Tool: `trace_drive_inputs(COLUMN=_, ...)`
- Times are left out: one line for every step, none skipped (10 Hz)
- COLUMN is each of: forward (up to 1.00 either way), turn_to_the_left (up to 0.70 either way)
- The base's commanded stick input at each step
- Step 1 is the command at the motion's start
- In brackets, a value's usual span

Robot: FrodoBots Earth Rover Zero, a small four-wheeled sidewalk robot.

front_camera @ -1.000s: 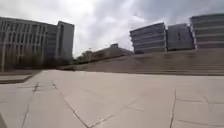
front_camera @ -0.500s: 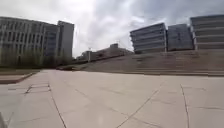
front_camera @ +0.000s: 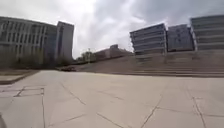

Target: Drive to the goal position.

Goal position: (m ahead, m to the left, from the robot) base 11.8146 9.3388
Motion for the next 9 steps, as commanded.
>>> trace_drive_inputs(forward=0.7, turn_to_the_left=0.35)
trace_drive_inputs(forward=0.7, turn_to_the_left=0.35)
trace_drive_inputs(forward=0.7, turn_to_the_left=0.35)
trace_drive_inputs(forward=0.7, turn_to_the_left=0.34)
trace_drive_inputs(forward=0.7, turn_to_the_left=0.0)
trace_drive_inputs(forward=0.7, turn_to_the_left=0.0)
trace_drive_inputs(forward=0.7, turn_to_the_left=0.0)
trace_drive_inputs(forward=0.7, turn_to_the_left=0.0)
trace_drive_inputs(forward=0.7, turn_to_the_left=0.0)
